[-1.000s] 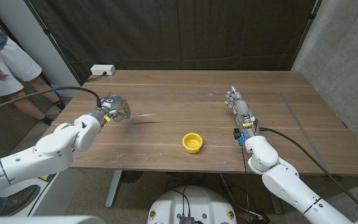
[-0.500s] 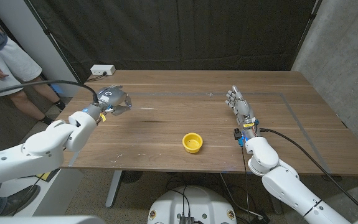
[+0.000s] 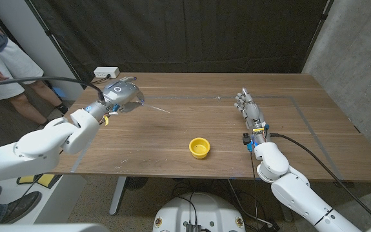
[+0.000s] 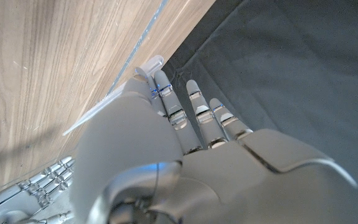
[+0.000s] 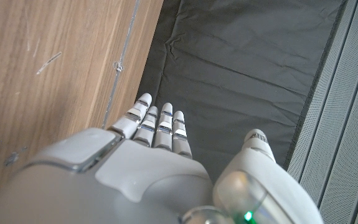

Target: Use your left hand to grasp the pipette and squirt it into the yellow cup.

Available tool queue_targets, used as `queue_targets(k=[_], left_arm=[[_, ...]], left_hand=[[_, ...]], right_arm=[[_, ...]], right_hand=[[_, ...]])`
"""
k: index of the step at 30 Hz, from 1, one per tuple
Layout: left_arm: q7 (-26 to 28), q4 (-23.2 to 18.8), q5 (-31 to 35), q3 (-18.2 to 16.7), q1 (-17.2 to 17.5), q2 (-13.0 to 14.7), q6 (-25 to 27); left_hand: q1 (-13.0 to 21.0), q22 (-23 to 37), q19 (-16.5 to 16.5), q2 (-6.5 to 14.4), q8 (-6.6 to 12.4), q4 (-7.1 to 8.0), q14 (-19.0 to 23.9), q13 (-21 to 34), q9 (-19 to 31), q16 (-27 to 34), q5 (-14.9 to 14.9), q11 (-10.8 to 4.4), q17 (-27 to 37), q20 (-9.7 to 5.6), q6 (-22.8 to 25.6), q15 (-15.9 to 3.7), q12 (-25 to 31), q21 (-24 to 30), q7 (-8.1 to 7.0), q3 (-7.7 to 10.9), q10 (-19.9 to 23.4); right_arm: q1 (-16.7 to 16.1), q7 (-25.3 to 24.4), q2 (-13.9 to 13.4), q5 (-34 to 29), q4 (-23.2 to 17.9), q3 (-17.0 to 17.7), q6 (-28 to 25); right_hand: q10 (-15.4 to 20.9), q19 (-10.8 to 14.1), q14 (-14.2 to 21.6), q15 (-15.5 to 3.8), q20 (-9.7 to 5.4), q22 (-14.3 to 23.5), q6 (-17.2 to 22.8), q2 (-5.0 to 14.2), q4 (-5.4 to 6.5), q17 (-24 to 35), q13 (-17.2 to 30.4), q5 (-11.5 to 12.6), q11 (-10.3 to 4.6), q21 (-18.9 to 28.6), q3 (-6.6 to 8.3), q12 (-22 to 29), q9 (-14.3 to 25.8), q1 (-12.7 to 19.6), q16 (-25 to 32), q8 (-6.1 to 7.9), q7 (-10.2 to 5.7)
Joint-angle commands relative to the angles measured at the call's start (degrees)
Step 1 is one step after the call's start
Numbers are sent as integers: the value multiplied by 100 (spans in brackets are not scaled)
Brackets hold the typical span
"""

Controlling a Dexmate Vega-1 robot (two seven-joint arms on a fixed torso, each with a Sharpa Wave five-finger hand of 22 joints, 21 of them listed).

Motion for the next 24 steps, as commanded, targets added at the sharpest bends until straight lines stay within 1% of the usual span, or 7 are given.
queue_targets(k=[1,6,13,16,24], left_arm=[[178,-15,437,-189,-59,11,-540],[206,36,675,-191,-179,-67,-831],[314,73,1030,-290,-241,-70,-1212],[274,92,1214,-238,-398,-134,-1409],[115,152,1898,55,-885,-396,-1829]], left_hand=[[-7,-3,46,-22,10,-9,66,20,11,-13,-13,-64,-7,-39,78,-660,2,16,-36,24,36],[-9,-3,46,-27,9,-8,73,19,11,-15,-14,-82,-7,-44,81,-672,3,12,-40,32,48],[-20,-3,48,-37,16,-4,101,18,11,-10,-16,-95,-6,-49,107,-686,2,7,-65,40,61],[-26,-4,53,-43,22,-1,120,17,11,-7,-16,-95,-6,-55,126,-696,-2,6,-87,44,57],[-36,-4,50,-56,23,2,116,20,11,-15,-17,-94,-6,-69,135,-714,-2,-2,-111,50,66]], right_arm=[[0,-24,81,-36,116,5,110],[4,-47,130,-58,170,2,173],[-12,-69,183,-78,218,6,262],[-16,-70,208,-80,244,2,302],[-24,-80,223,-95,250,8,310]], right_hand=[[42,-6,39,9,25,16,38,50,6,24,31,-20,8,37,-14,28,9,24,4,-3,-11],[42,-4,42,9,25,16,38,50,5,24,31,-21,0,38,-16,28,9,23,5,-3,-14],[39,-4,44,-1,21,16,39,55,5,24,32,-21,3,38,-17,26,9,24,5,-3,-16],[41,-1,45,0,22,16,42,55,4,24,32,-21,3,40,-17,27,9,25,5,-2,-12],[52,3,49,-2,21,16,47,56,2,23,32,-21,9,41,-19,30,9,27,6,-1,-6]])
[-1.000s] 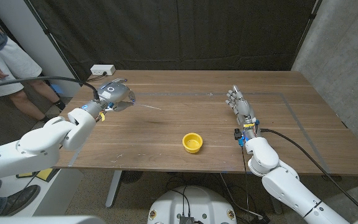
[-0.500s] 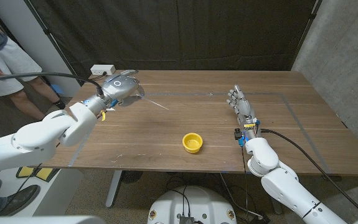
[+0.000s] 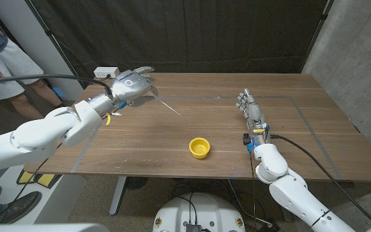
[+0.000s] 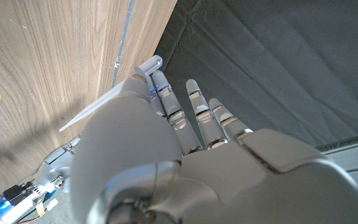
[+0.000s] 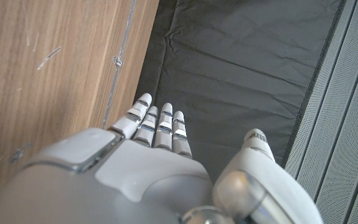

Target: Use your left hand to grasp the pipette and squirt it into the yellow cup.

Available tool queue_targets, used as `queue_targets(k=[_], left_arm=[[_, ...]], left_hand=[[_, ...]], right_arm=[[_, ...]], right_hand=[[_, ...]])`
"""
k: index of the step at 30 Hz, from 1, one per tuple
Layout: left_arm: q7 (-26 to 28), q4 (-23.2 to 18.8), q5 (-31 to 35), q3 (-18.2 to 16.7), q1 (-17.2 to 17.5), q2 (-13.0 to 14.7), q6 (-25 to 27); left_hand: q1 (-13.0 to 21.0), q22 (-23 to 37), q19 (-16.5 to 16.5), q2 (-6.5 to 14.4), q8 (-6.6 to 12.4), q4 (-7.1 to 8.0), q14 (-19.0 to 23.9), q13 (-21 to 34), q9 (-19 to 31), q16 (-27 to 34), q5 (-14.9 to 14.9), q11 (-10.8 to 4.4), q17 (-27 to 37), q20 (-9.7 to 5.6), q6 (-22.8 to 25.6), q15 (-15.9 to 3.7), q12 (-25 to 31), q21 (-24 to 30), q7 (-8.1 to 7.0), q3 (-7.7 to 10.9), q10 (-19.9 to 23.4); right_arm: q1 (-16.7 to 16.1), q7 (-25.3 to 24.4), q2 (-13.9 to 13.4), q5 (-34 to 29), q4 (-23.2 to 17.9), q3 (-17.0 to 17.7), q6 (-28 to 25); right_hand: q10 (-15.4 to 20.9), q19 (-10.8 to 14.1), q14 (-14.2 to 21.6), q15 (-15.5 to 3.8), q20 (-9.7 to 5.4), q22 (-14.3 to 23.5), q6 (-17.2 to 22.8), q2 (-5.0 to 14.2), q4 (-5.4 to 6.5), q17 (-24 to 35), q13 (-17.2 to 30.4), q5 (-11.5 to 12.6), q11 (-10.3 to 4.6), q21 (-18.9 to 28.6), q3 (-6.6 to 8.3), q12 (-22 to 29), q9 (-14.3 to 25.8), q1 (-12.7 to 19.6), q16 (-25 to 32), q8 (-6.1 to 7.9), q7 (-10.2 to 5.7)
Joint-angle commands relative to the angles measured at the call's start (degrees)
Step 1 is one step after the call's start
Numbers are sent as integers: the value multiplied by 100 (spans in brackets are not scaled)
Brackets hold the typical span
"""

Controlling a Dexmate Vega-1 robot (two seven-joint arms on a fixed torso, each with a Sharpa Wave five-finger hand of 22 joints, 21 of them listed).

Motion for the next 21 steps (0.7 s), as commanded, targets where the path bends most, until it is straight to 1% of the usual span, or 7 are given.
queue_targets(k=[1,14,17,19,21], left_arm=[[-125,95,1141,301,-590,-316,-917],[-177,246,1895,757,-1352,-810,-1660],[-175,282,2161,889,-1544,-935,-1792],[-166,291,2222,909,-1581,-972,-1824],[-175,304,2355,989,-1703,-1054,-1903]], left_hand=[[13,-4,15,-7,35,2,57,20,15,-15,-17,-25,-6,-38,53,-716,-1,-1,-23,53,16],[-3,-5,14,-17,38,9,72,20,15,-18,-17,-39,-5,-46,68,-729,-8,-9,-39,63,14],[-4,-5,11,-18,40,9,78,18,15,-18,-17,-40,-5,-47,75,-725,-8,-12,-42,69,22],[-6,-5,11,-18,39,10,79,18,15,-18,-17,-42,-5,-48,74,-727,-10,-13,-48,70,18],[-6,-5,12,-20,40,10,83,20,14,-18,-17,-47,-5,-56,77,-729,-7,-13,-52,72,25]], right_arm=[[-25,-24,71,-21,65,7,50],[-128,-113,74,-49,8,59,73],[-170,-138,85,-57,9,72,105],[-179,-142,90,-56,12,77,116],[-200,-147,105,-52,25,84,157]], right_hand=[[55,2,52,-1,22,16,46,33,1,23,32,-21,9,41,-20,31,9,4,7,-1,-4],[62,12,47,-4,16,16,44,33,-1,23,32,-21,9,44,-26,32,9,4,4,-3,-7],[58,13,46,-7,16,16,43,34,-1,23,32,-21,-5,45,-27,30,9,3,4,-3,-7],[65,14,46,-6,15,16,44,34,-1,23,32,-21,7,45,-28,33,9,3,3,-3,-6],[64,18,47,-6,9,16,43,34,-1,24,32,-21,8,46,-29,32,9,2,4,-3,-7]])
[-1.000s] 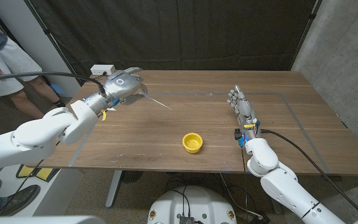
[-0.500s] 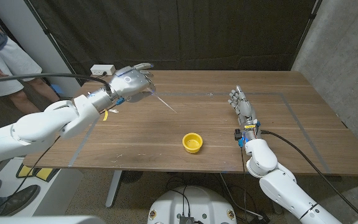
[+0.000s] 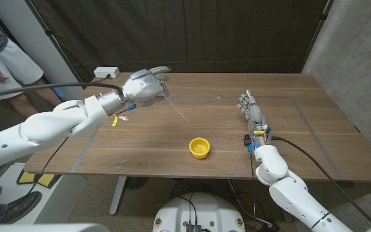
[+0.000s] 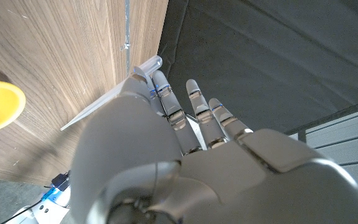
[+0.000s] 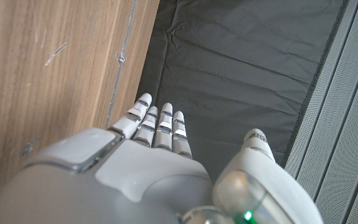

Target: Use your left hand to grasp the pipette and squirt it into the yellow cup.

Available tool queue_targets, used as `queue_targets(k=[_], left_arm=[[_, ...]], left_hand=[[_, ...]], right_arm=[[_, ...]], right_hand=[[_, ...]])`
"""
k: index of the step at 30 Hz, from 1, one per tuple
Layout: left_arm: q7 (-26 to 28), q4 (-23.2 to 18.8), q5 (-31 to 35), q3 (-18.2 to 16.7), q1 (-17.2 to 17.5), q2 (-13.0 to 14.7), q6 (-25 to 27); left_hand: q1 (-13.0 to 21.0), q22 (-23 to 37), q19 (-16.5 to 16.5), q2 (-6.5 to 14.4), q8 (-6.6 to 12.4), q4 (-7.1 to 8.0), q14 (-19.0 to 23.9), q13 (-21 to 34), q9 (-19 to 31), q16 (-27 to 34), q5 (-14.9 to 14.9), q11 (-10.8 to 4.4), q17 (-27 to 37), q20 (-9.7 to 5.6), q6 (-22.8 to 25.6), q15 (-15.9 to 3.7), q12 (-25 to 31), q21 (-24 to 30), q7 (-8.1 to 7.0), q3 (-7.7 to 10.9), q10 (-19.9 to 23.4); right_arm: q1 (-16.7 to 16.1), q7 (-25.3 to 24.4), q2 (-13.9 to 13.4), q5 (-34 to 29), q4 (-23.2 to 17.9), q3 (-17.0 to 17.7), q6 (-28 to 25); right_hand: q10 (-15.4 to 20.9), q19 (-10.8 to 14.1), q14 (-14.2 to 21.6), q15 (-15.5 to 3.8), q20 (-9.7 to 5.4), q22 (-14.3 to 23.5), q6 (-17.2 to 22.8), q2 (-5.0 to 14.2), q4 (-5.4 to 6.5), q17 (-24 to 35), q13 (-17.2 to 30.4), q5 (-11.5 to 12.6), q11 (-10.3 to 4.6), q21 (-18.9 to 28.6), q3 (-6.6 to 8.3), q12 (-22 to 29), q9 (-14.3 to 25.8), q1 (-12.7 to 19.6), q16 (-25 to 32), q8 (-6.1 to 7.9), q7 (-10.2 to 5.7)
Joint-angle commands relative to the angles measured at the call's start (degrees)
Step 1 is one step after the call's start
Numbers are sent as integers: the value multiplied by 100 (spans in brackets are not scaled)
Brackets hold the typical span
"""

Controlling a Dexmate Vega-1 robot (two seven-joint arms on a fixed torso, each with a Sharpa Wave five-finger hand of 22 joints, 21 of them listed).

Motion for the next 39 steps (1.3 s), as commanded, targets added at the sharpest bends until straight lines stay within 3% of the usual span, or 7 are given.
queue_targets(k=[1,18,39], left_arm=[[-41,102,768,387,-625,-411,-527],[8,184,1373,770,-1190,-722,-977],[122,193,2163,1302,-1637,-958,-1480]], left_hand=[[-6,-5,11,-21,38,-16,58,20,10,-20,-17,-62,-6,-55,42,-729,-7,-14,-16,48,21],[-43,-5,14,-29,49,4,68,14,8,-26,-19,-72,-4,-90,79,-742,-14,-21,-31,59,28],[-69,-5,-5,-58,43,9,45,8,6,-43,-21,-81,-5,-98,75,-752,-22,-36,-77,69,22]], right_arm=[[-107,-57,41,-20,-2,42,114],[-233,-184,60,-157,-117,96,170],[-540,-291,105,-180,-155,181,327]], right_hand=[[65,17,47,-5,13,16,43,34,-2,23,32,-21,8,46,-29,32,9,3,4,-4,-7],[69,27,66,2,2,16,42,34,-5,23,32,-21,20,48,-36,32,9,3,9,-5,-11],[75,33,65,-7,2,16,43,36,-7,24,32,-21,23,49,-44,31,9,3,6,-5,-19]])
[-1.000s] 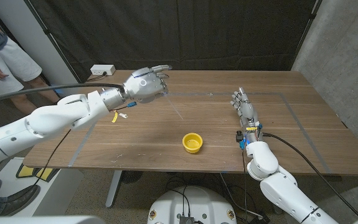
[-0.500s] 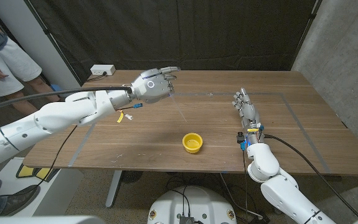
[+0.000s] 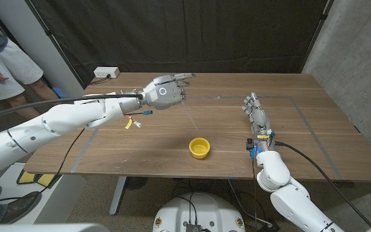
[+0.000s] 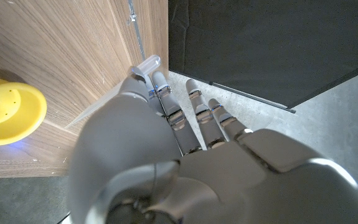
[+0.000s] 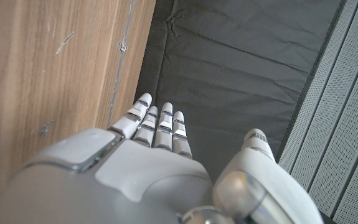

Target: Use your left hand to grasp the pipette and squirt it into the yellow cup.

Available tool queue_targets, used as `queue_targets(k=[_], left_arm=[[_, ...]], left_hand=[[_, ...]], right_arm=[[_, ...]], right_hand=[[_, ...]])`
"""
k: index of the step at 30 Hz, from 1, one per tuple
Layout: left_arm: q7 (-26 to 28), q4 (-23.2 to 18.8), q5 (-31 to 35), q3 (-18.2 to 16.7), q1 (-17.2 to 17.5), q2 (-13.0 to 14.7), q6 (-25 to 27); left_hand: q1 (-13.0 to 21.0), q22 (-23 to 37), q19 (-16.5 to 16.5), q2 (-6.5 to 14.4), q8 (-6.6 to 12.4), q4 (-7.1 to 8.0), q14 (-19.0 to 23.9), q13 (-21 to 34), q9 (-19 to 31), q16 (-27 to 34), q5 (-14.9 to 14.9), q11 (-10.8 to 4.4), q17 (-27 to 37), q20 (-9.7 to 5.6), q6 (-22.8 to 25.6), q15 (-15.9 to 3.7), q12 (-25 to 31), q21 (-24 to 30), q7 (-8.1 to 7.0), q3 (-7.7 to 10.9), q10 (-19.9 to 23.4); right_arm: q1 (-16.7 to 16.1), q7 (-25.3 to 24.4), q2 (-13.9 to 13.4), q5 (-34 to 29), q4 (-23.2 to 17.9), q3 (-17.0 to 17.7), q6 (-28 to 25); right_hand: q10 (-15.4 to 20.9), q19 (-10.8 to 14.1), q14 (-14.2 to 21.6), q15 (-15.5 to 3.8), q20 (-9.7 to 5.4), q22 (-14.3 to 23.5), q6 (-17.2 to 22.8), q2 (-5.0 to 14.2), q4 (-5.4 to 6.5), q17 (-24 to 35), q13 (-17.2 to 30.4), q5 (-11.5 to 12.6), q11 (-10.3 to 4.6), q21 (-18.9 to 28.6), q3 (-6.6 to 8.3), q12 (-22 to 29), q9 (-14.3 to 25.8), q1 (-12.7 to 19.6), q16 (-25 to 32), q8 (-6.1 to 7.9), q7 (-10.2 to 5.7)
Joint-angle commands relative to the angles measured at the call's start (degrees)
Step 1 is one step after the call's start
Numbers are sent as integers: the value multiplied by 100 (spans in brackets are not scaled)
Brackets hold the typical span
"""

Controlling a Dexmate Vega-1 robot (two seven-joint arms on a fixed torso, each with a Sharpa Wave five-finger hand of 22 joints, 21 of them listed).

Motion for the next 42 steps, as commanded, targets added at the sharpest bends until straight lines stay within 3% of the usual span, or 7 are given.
queue_targets(k=[1,19,42], left_arm=[[63,54,495,355,-292,-181,-275],[-13,207,651,746,-467,-391,-488],[-14,266,784,871,-574,-418,-498]], left_hand=[[-1,-5,-15,10,19,2,27,9,5,-1,0,-31,-4,-45,44,-734,1,-6,-45,31,17],[-1,-5,-28,0,14,-3,19,9,5,-6,3,-33,-4,-29,39,-736,-2,-15,-51,51,13],[35,-5,-18,15,23,-27,33,14,6,-2,13,-31,-4,-27,64,-740,10,-15,-50,107,44]], right_arm=[[-180,-54,19,-3,-20,64,99],[-209,81,69,163,164,91,246],[-225,96,119,217,258,59,282]], right_hand=[[40,33,47,13,4,16,46,36,9,24,32,-21,-7,48,-28,29,9,3,7,-3,-14],[45,39,52,11,4,16,49,40,5,23,32,-19,-8,49,-32,29,10,8,6,-3,-18],[49,39,52,17,7,16,50,44,3,23,32,-20,-9,47,-39,28,10,10,5,-4,-20]])
